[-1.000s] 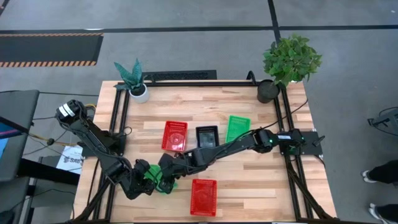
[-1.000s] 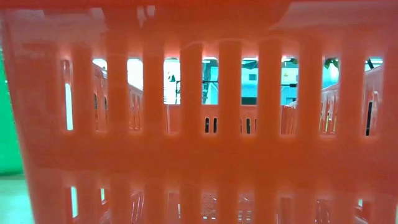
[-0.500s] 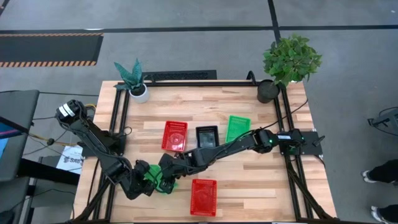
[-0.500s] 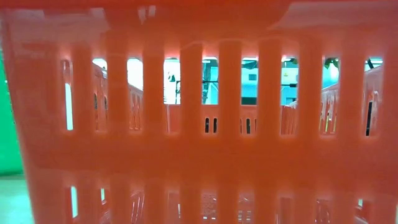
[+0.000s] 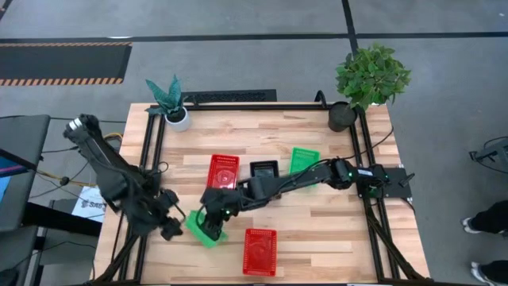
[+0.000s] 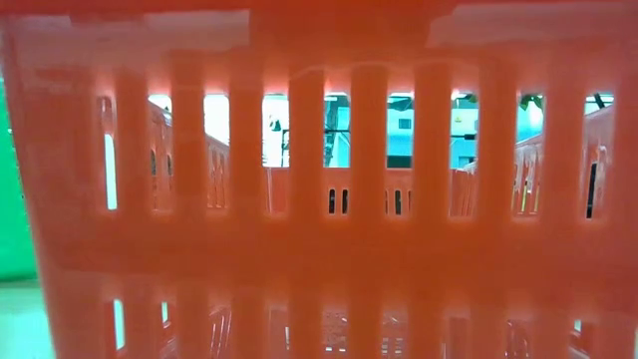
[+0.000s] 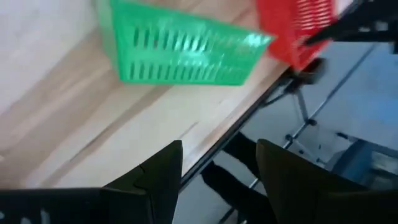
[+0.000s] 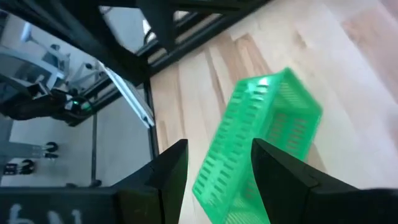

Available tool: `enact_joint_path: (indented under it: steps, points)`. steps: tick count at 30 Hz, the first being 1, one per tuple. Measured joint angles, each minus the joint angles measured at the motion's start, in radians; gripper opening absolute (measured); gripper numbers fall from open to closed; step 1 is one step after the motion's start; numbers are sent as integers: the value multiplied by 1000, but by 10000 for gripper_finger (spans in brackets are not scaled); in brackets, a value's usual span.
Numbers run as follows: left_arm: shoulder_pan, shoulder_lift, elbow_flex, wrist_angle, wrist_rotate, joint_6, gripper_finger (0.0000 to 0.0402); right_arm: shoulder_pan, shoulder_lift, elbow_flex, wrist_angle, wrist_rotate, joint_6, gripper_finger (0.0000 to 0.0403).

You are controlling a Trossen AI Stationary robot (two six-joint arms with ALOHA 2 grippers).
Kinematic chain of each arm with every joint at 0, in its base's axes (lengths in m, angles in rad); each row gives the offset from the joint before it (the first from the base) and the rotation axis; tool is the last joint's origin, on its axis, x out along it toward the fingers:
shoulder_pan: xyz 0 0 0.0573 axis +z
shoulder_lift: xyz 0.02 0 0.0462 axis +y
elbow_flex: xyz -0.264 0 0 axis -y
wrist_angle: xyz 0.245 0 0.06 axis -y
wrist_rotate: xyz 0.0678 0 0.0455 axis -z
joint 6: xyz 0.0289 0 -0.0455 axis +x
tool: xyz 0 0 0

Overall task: Stack baskets by color
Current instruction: Stack the bottom green basket on the green baskets

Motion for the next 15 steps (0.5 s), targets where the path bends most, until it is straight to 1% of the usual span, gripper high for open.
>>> enact_joint_path:
  steps: [3, 8, 10, 12, 14, 15]
  points:
    - [0, -80, 42, -40, -70, 58, 193, -10, -11, 0, -17, -1, 1, 198]
    - [-1, -189, 67, -38, -305, 148, 193, 8, 20, -1, -33, -1, 34, 198]
    - [-2, -217, 69, -30, -378, 181, 193, 19, 39, -4, -42, 0, 35, 198]
    - [-2, -234, 70, -31, -416, 203, 192, 25, 54, 0, -30, 10, 48, 198]
    - [-2, -243, 70, -33, -431, 219, 193, 27, 56, -2, -62, 18, 50, 198]
    - [-1, -244, 70, -34, -435, 224, 193, 26, 65, -1, -41, 20, 53, 198]
